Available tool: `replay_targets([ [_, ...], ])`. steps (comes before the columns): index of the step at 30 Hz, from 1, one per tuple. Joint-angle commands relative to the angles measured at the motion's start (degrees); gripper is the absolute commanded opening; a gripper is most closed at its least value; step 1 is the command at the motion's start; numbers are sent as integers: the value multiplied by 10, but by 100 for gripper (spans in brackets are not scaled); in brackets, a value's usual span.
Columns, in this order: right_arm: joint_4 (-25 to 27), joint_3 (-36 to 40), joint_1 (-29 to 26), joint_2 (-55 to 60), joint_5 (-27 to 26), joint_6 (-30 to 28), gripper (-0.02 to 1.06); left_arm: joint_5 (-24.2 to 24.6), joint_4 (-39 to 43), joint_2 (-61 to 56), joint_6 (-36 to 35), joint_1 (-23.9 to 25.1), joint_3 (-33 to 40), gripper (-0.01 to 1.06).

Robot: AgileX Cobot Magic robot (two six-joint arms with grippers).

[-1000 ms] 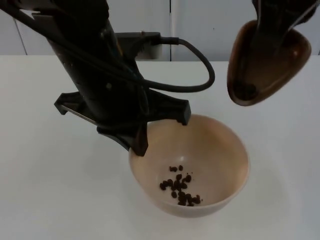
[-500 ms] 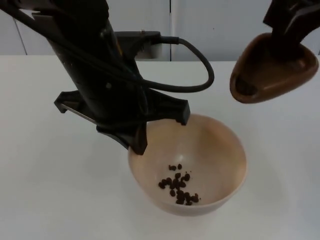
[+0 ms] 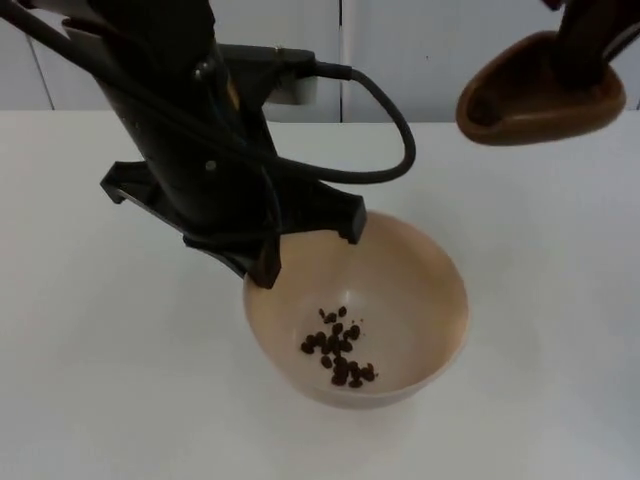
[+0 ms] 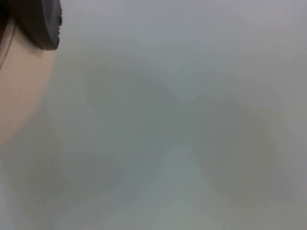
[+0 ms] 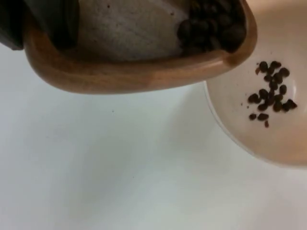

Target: Pick up the bowl with the left hand and pour the coffee beans from the cup into the bowl with the right hand.

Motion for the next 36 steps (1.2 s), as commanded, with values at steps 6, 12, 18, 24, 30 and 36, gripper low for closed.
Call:
replay_targets([
  [6,4,-1,-2,56,-64,37,0,-11,27,-3,-32,-2,4,0],
  [12,4,-1,-2,107,-101,63,0,-64,33,-3,-49,29,42,0],
  [18,4,-1,-2,158,-125,85,0,-70,25,-3,-49,78,46,0],
  [24,4,2,-2,194,-130,91,0,-81,29,12,-49,129,46,0],
  [30,4,45,-2,194,-200,114,0,-88,22,50,-49,167,46,0],
  [36,4,128,-2,194,-299,143,0,-99,21,86,-49,197,46,0],
])
